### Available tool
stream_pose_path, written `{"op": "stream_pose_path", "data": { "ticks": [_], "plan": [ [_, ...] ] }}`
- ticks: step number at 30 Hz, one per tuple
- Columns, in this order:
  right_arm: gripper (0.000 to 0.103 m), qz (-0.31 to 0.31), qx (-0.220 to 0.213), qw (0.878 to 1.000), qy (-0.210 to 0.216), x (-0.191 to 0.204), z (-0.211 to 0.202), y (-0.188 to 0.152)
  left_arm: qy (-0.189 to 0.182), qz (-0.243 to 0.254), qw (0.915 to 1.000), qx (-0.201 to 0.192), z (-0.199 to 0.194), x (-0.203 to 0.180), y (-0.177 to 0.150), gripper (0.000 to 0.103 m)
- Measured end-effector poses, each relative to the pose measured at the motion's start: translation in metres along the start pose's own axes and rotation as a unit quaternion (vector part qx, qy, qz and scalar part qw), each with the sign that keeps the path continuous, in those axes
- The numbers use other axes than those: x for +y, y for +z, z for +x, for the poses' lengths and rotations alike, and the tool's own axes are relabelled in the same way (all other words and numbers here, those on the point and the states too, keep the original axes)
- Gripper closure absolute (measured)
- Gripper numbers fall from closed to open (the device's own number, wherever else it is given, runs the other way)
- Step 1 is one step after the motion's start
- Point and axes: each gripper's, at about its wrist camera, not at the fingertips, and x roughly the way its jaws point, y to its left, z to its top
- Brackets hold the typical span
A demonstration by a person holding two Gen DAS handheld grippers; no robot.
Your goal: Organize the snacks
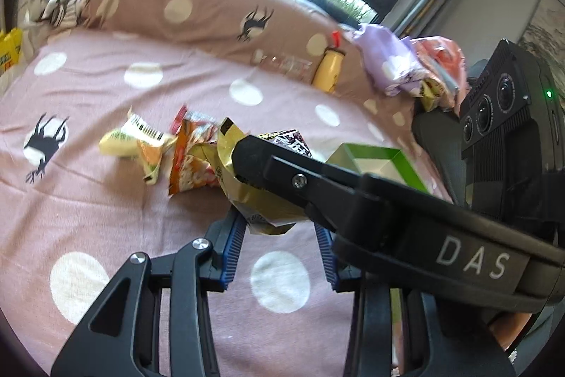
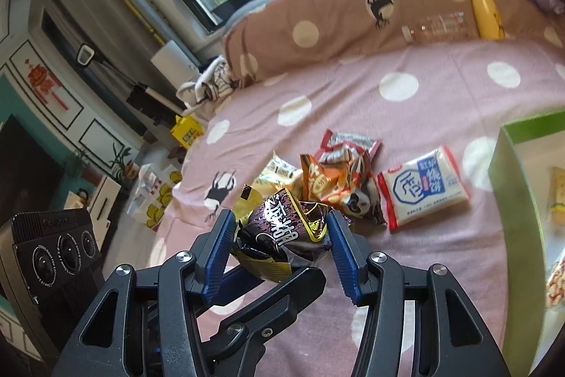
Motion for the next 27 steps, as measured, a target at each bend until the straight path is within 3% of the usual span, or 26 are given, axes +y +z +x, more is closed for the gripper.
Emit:
{"op": "stream_pose_path", "data": {
  "ticks": [14,22,27],
  "plan": [
    [0.047,0.031,-0.111,0.993,-0.023,-0.04,-0.083,0.013,-0.028,0.1,0.9943,-0.026,0.012,-0.084,0.02,0.066],
    [0.047,0.086,-0.175,0.98,-0.043,-0.092,-0.131,0.009,-0.06,0.17,0.9836,-0.008,0.046,-0.144,0.021,0.066],
    [0.047,0.131,-0.193,0.971,-0.058,-0.122,-0.147,0.003,-0.075,0.193,0.9782,0.015,0.069,-0.169,0.017,0.066]
  ]
}}
